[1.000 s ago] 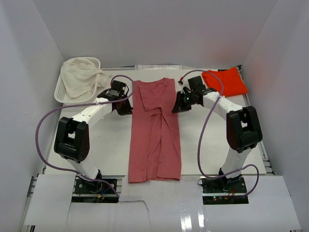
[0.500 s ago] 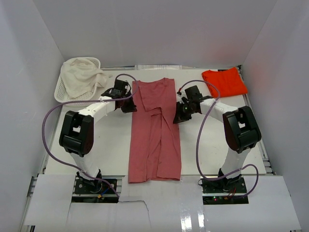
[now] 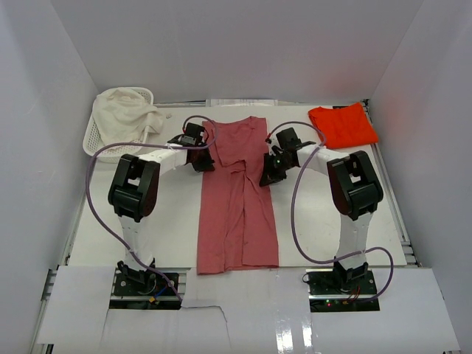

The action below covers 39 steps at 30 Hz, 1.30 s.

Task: Fold and stack the t-shirts
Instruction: Rotate the tshirt 90 degrees

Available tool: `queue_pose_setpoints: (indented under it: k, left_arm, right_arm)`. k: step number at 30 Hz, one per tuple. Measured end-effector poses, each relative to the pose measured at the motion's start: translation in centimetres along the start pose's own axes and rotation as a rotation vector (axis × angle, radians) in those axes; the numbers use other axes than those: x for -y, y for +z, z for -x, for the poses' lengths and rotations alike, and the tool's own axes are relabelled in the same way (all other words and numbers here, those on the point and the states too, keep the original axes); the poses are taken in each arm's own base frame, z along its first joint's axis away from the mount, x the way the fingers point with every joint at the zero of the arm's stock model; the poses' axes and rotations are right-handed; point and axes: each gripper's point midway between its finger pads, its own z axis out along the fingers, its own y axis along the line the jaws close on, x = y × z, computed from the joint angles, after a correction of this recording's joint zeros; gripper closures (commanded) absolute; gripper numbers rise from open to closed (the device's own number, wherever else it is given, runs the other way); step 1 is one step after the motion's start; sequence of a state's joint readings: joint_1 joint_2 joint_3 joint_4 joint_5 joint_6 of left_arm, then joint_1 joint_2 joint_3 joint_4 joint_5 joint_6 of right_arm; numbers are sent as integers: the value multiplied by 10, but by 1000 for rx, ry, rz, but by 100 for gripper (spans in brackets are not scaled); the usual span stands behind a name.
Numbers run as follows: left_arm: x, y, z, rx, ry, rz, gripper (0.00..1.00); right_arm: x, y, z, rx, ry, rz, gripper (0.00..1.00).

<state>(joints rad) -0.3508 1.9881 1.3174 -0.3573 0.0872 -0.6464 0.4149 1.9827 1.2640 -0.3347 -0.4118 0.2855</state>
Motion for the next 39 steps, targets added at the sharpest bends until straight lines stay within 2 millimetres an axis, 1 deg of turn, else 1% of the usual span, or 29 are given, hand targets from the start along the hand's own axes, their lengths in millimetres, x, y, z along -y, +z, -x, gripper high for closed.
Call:
queue_pose_setpoints:
  k: [2,6,13,16,21,28,30,31,32,33,35,37,39]
  left_arm:
    - [5,5,7,14,-4,-8,100]
    - [14,18,25,47,-8,-20,100]
    - [32,43,65,120,-7,-17,100]
    - [37,49,73,134,-12,-25,100]
    - [39,50,75,137,-24,-28,100]
    - [40,50,74,131,-28,-36,100]
    - [40,50,74,132,-29,-38,100]
    - [40,50,73,132,-32,-39,100]
    - [39,50,73,132,-33,-39,100]
    - [40,49,72,131,-36,-41,100]
    - [40,48,71,129,-41,-44,100]
    - [40,47,69,125,-43,-46,100]
    - [40,45,67,115,-45,-49,100]
  right_arm:
    - [2,1,8,3,11,8,92]
    - [12,1,24,21,34,3,92]
    - [30,0,56,55,66,-7,92]
    - [37,0,68,67,75,-10,92]
    - [43,-3,69,68,85,-19,92]
    - [47,-11,53,63,89,-51,92]
    - [49,-15,51,63,90,-67,88]
    - [50,-17,49,60,91,-79,85]
    - [50,-19,48,58,90,-87,75]
    - [50,-21,47,55,91,-96,70]
    - [51,-27,46,55,88,-116,64]
    - [49,-35,48,65,79,-130,62]
    - [44,-47,51,85,68,-138,61]
